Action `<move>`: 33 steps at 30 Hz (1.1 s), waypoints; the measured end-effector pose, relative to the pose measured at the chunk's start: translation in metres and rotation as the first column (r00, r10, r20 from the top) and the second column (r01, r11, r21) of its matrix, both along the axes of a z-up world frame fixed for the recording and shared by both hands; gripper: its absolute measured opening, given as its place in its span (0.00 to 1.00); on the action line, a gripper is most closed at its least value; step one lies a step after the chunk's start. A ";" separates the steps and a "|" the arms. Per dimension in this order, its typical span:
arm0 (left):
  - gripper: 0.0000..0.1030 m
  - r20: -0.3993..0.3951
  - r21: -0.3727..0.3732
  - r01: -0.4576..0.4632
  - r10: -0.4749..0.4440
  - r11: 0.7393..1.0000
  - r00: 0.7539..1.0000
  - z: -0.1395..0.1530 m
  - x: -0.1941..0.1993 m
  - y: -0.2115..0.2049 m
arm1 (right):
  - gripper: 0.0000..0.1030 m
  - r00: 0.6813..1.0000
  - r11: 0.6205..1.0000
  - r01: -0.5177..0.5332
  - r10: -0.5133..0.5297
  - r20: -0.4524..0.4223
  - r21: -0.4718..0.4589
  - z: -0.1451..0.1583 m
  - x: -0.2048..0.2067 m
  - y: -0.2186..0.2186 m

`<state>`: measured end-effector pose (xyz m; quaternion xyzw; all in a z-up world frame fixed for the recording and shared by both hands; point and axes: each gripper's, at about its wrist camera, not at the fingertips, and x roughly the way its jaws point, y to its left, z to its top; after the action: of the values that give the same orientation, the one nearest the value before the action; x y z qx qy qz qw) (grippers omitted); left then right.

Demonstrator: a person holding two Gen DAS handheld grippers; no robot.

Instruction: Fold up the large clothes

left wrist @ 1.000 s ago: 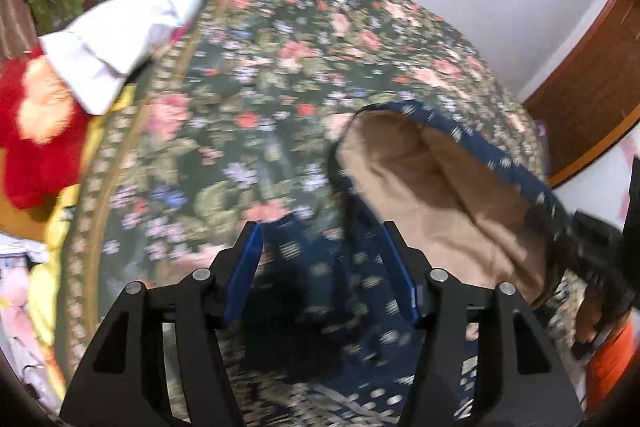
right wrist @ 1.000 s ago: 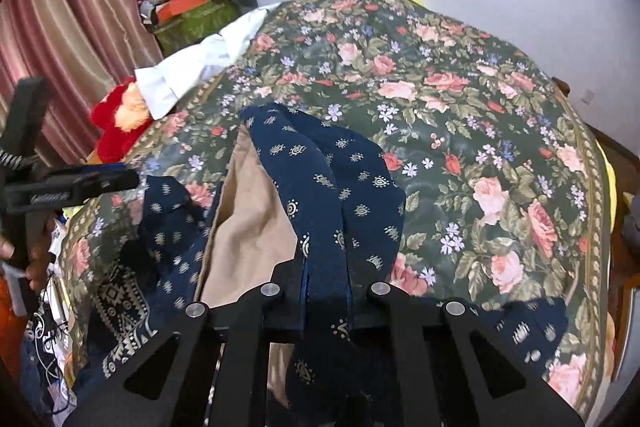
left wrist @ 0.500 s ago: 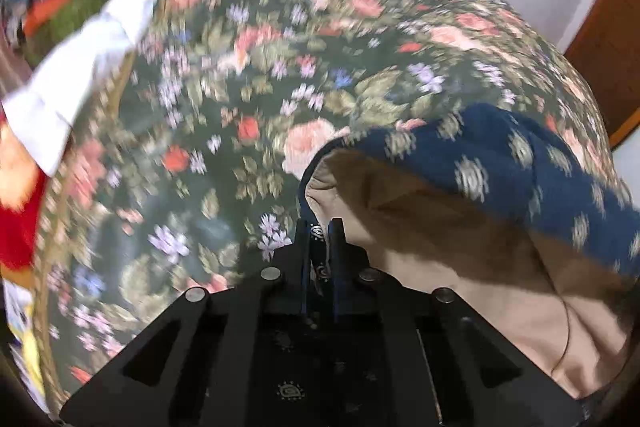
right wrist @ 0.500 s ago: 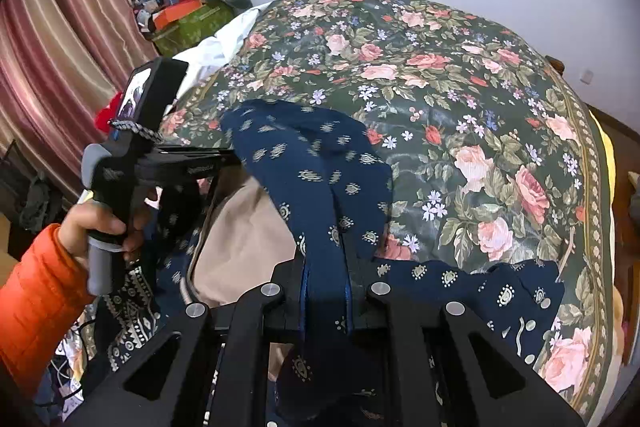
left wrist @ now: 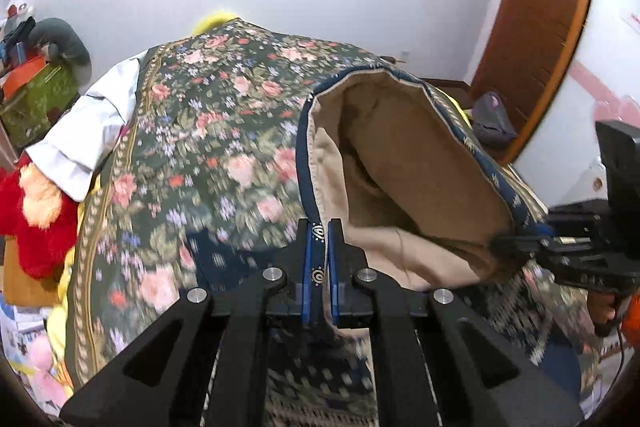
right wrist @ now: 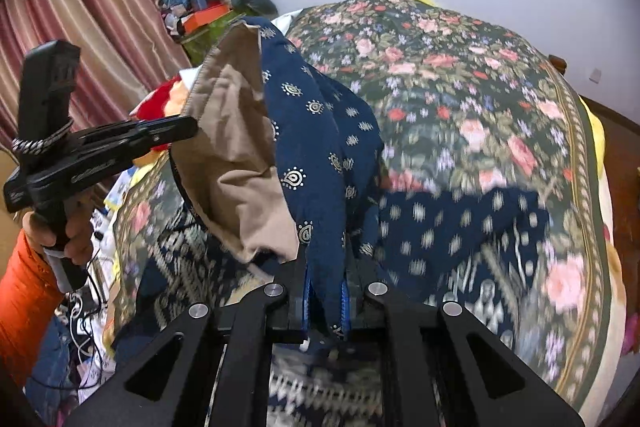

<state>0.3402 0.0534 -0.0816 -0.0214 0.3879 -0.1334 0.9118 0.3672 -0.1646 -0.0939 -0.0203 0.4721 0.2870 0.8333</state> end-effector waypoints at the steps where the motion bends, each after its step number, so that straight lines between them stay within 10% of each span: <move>1: 0.06 -0.008 -0.008 0.002 -0.002 1.000 1.000 -0.004 -0.008 -0.001 | 0.08 1.000 1.000 0.001 -0.001 -0.005 -0.004 -0.001 -0.007 -0.002; 20: 0.15 -0.333 0.055 -0.053 0.068 0.997 0.940 -0.128 -0.116 0.018 | 0.09 0.986 0.992 0.051 -0.069 -0.153 -0.116 -0.045 -0.089 -0.039; 33: 0.42 -0.226 0.047 -0.249 0.253 0.967 0.941 -0.078 -0.119 0.081 | 0.09 0.993 0.971 0.001 -0.030 -0.117 -0.241 -0.035 -0.106 -0.050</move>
<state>0.2210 0.1341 -0.1598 -0.0781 0.4862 -0.0091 0.8703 0.2612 -0.2148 -0.1293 -0.1000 0.5527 0.2218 0.7971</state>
